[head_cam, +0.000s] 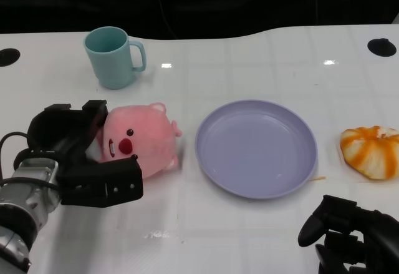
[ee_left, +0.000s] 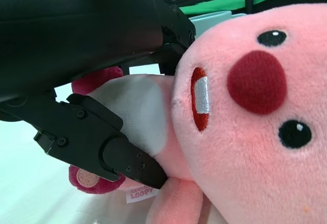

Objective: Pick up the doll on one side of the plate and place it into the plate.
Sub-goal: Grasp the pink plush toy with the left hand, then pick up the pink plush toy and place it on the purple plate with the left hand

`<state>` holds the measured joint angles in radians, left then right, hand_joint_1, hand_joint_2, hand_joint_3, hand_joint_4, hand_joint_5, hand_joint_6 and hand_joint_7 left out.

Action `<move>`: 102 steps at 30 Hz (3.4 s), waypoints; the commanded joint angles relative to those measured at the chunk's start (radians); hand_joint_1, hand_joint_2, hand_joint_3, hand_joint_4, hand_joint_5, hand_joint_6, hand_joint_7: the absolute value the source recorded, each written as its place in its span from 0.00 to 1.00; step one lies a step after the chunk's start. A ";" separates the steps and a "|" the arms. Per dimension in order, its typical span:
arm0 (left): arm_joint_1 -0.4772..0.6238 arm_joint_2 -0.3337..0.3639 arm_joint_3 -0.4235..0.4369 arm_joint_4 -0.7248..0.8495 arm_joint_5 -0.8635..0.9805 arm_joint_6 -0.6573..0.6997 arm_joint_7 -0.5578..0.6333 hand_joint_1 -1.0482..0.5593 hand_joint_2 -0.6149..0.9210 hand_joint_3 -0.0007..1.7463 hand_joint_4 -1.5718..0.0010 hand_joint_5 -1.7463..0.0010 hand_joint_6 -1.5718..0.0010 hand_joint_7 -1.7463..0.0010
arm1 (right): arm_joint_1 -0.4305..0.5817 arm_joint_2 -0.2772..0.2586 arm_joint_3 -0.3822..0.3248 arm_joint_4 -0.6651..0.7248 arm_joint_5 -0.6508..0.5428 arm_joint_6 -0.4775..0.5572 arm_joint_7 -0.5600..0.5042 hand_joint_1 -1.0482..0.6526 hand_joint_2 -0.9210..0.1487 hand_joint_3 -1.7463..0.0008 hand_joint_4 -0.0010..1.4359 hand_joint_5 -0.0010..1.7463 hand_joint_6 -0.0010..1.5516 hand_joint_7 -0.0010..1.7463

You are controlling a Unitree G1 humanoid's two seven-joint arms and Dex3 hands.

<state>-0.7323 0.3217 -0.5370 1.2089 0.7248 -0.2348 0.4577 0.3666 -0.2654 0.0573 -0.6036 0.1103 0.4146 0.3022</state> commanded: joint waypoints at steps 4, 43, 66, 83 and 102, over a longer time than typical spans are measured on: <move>0.025 0.033 0.038 -0.017 -0.030 -0.035 0.025 0.56 1.00 0.07 0.47 0.00 0.61 0.00 | -0.004 -0.008 -0.010 -0.007 0.007 0.014 -0.003 0.62 0.20 0.40 0.42 1.00 0.31 0.86; -0.020 -0.120 0.120 -0.377 -0.091 -0.027 -0.117 0.54 0.66 0.68 0.40 0.00 0.52 0.00 | -0.002 -0.014 0.000 0.014 0.005 0.002 0.007 0.62 0.17 0.43 0.42 1.00 0.31 0.85; -0.196 -0.372 0.034 -0.180 -0.063 0.137 -0.207 0.51 0.80 0.49 0.43 0.00 0.57 0.00 | 0.013 -0.003 0.020 0.001 0.005 -0.008 -0.009 0.60 0.19 0.42 0.44 1.00 0.33 0.85; -0.247 -0.432 0.035 -0.085 -0.093 0.160 -0.273 0.50 0.96 0.12 0.51 0.06 0.46 0.62 | 0.021 -0.005 0.035 -0.010 -0.010 -0.027 -0.014 0.58 0.22 0.40 0.43 1.00 0.35 0.84; -0.222 -0.352 -0.020 -0.186 -0.057 0.112 -0.330 0.08 1.00 0.31 1.00 0.87 0.91 1.00 | 0.019 -0.007 0.035 -0.006 -0.008 -0.031 -0.013 0.59 0.23 0.39 0.44 1.00 0.35 0.84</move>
<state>-0.9493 -0.0490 -0.5538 1.0391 0.6613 -0.1134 0.1448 0.3834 -0.2689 0.0953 -0.6027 0.1041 0.3965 0.2907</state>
